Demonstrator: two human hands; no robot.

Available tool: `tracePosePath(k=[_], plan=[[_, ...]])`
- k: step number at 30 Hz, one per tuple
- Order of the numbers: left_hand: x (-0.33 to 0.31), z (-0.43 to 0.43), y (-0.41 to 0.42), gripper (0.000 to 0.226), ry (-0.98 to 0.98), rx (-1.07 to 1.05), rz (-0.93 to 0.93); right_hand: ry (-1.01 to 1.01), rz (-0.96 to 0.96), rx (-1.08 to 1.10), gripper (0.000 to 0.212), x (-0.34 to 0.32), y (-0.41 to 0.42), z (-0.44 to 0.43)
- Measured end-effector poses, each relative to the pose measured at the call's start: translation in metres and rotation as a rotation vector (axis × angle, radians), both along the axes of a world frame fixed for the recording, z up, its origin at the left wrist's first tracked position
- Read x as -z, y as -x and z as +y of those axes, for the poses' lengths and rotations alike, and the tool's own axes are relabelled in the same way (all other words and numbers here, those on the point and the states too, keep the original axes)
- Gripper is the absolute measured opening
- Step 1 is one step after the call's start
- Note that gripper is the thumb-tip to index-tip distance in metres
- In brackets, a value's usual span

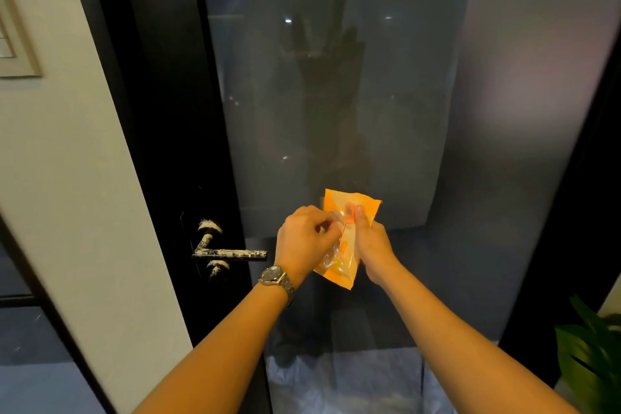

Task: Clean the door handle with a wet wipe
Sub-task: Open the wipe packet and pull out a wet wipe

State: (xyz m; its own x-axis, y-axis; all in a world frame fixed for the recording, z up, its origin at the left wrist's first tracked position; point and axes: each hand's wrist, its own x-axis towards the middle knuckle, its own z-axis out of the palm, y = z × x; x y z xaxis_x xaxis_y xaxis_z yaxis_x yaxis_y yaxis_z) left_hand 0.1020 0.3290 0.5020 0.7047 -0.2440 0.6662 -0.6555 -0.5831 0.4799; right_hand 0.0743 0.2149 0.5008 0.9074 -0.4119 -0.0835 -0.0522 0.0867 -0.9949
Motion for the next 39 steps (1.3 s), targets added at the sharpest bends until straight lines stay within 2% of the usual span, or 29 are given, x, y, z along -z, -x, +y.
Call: tracePosePath(k=[3, 6, 8, 11, 13, 15, 17, 19, 22, 25, 28, 32, 35, 39], plan=[[-0.004, 0.001, 0.001, 0.009, 0.294, 0.061, 0.205, -0.056, -0.001, 0.041, 0.034, 0.001, 0.000, -0.003], [-0.005, -0.001, 0.002, 0.008, 0.372, 0.105, 0.366, -0.080, 0.014, 0.042, 0.040, 0.002, -0.001, -0.005], [-0.003, -0.001, 0.001, 0.008, 0.359, 0.130, 0.439, -0.081, 0.027, 0.025, 0.033, 0.000, -0.002, -0.006], [-0.001, 0.003, -0.002, 0.006, 0.232, 0.170, 0.443, -0.058, 0.066, -0.017, 0.033, -0.002, -0.003, -0.008], [-0.002, 0.004, -0.003, 0.017, 0.165, 0.161, 0.427, -0.003, 0.063, -0.022, 0.036, -0.001, -0.003, -0.009], [-0.003, 0.001, -0.002, 0.028, 0.020, 0.065, 0.351, 0.035, 0.040, -0.007, 0.033, 0.002, -0.003, -0.007], [-0.003, -0.003, -0.001, 0.027, -0.099, -0.025, 0.237, 0.051, 0.018, 0.012, 0.033, 0.005, -0.004, -0.005], [-0.001, -0.005, 0.000, 0.026, -0.074, -0.074, 0.161, 0.047, 0.013, 0.044, 0.033, 0.006, -0.005, -0.004], [0.004, -0.008, 0.001, 0.027, 0.005, -0.122, 0.141, 0.043, 0.025, 0.100, 0.039, 0.007, -0.007, -0.003], [0.006, -0.008, 0.000, 0.022, 0.074, -0.128, 0.191, 0.023, 0.014, 0.156, 0.039, 0.008, -0.008, -0.005], [0.004, -0.009, -0.003, 0.017, 0.223, -0.102, 0.279, 0.036, -0.003, 0.184, 0.034, 0.009, -0.008, -0.008], [0.000, -0.010, -0.007, 0.017, 0.362, -0.082, 0.401, 0.027, 0.000, 0.129, 0.030, 0.009, -0.008, -0.006], [-0.002, -0.007, -0.008, 0.017, 0.258, 0.044, 0.458, -0.065, -0.052, 0.015, 0.023, 0.006, -0.004, -0.004], [0.000, -0.008, -0.007, 0.022, 0.068, 0.098, 0.361, -0.042, -0.093, 0.006, 0.017, 0.007, -0.001, -0.002]])
